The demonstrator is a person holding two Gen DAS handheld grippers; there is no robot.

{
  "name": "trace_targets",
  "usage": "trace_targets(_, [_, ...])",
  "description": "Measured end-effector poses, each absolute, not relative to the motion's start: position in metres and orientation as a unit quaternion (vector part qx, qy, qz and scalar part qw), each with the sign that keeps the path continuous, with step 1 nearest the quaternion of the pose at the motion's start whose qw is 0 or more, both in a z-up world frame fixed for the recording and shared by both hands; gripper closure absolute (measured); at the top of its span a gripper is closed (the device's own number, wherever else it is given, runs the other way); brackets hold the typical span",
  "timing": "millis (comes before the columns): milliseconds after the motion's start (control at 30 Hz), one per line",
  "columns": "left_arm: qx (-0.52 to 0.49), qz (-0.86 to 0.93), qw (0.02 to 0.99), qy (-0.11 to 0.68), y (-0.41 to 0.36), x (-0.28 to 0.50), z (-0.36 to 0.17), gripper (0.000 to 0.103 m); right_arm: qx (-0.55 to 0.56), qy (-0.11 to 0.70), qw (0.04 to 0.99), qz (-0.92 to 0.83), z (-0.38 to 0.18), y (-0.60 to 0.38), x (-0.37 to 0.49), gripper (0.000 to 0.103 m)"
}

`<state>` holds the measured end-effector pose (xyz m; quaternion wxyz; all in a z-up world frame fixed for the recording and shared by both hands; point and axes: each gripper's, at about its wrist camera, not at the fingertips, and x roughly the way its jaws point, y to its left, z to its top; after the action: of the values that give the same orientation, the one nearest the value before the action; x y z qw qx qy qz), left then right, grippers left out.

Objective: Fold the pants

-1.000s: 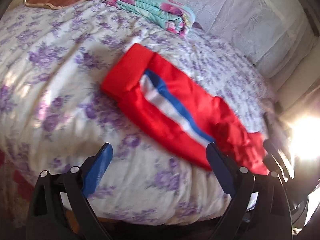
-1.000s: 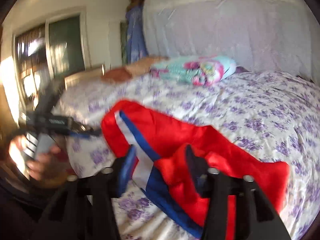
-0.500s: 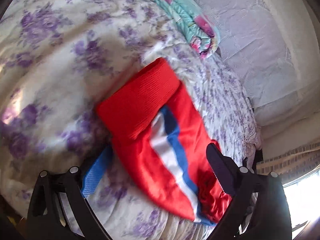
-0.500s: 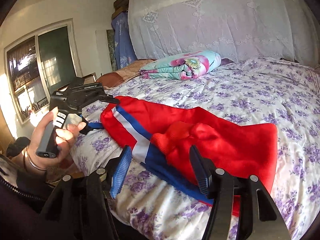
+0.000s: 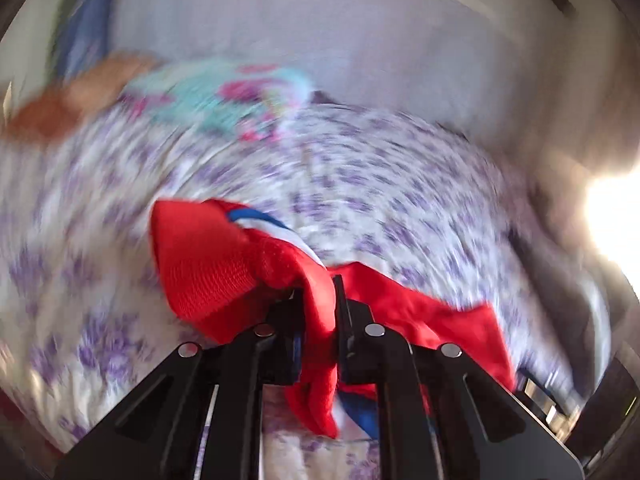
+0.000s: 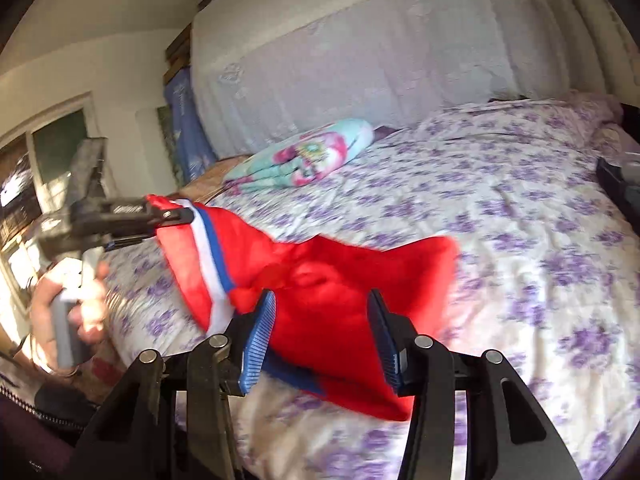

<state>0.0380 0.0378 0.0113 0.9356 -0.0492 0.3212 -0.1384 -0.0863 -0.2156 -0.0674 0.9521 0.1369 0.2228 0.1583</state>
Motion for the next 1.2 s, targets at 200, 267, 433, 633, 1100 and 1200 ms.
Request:
trace_targets(200, [0.292, -0.26, 0.869, 0.303, -0.132, -0.03, -0.036, 0.085, 0.196, 0.193, 0.96, 0.06, -0.058, -0.299, -0.1, 0.054])
trace_targets(267, [0.366, -0.272, 0.84, 0.293, -0.162, -0.042, -0.075, 0.078, 0.219, 0.211, 0.951, 0.05, -0.064, -0.318, -0.099, 0.053])
trace_targets(433, [0.354, -0.27, 0.853, 0.273, -0.156, -0.044, -0.07, 0.061, 0.281, 0.24, 0.923, 0.109, -0.073, -0.338, -0.096, 0.034])
trace_targets(633, [0.26, -0.254, 0.897, 0.252, -0.105, -0.043, -0.014, 0.023, 0.293, 0.3, 0.895, 0.154, -0.082, -0.32, -0.071, 0.025])
trace_targets(1100, [-0.146, -0.344, 0.791, 0.484, 0.023, 0.102, -0.067, 0.021, 0.374, 0.419, 0.804, 0.195, -0.133, -0.294, -0.03, 0.012])
trace_targets(1200, [-0.181, -0.376, 0.758, 0.501, 0.013, 0.114, -0.08, 0.018, 0.392, 0.421, 0.785, 0.228, -0.136, -0.294, -0.026, 0.011])
